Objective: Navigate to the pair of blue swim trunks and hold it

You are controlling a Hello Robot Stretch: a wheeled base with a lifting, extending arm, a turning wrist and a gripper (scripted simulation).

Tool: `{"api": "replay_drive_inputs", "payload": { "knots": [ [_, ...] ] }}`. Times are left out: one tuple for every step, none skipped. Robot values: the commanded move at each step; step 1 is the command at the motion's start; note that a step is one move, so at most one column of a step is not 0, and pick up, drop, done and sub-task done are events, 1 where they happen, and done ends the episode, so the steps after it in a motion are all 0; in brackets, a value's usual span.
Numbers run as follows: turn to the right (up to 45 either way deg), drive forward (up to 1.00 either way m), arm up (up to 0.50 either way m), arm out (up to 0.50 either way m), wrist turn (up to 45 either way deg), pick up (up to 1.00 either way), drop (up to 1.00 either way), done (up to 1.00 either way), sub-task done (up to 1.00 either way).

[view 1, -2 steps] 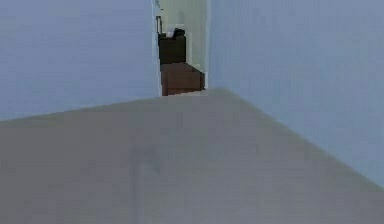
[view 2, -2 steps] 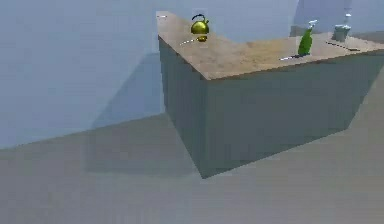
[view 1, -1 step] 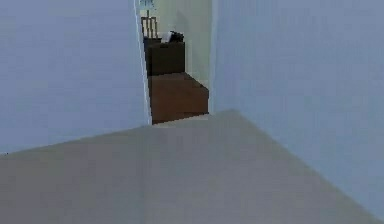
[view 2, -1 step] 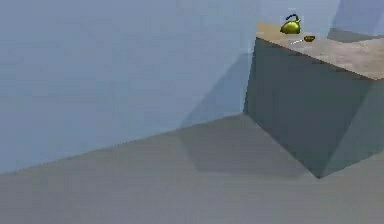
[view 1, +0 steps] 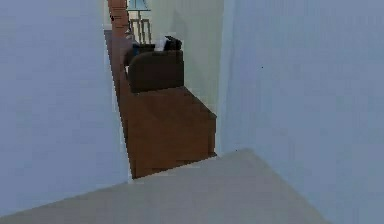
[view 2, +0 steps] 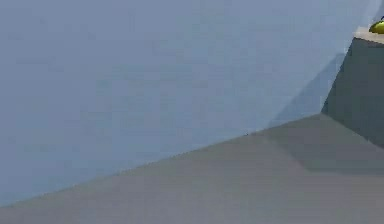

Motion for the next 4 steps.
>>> {"api": "replay_drive_inputs", "payload": {
  "knots": [
    [0.0,1.0,0.0,0.0,0.0,0.0,0.0,0.0,0.0],
    [-3.0,0.0,0.0,0.0,0.0,0.0,0.0,0.0,0.0],
    [0.0,0.35,0.0,0.0,0.0,0.0,0.0,0.0,0.0],
    [-15.0,0.0,0.0,0.0,0.0,0.0,0.0,0.0,0.0]
  ]
}}
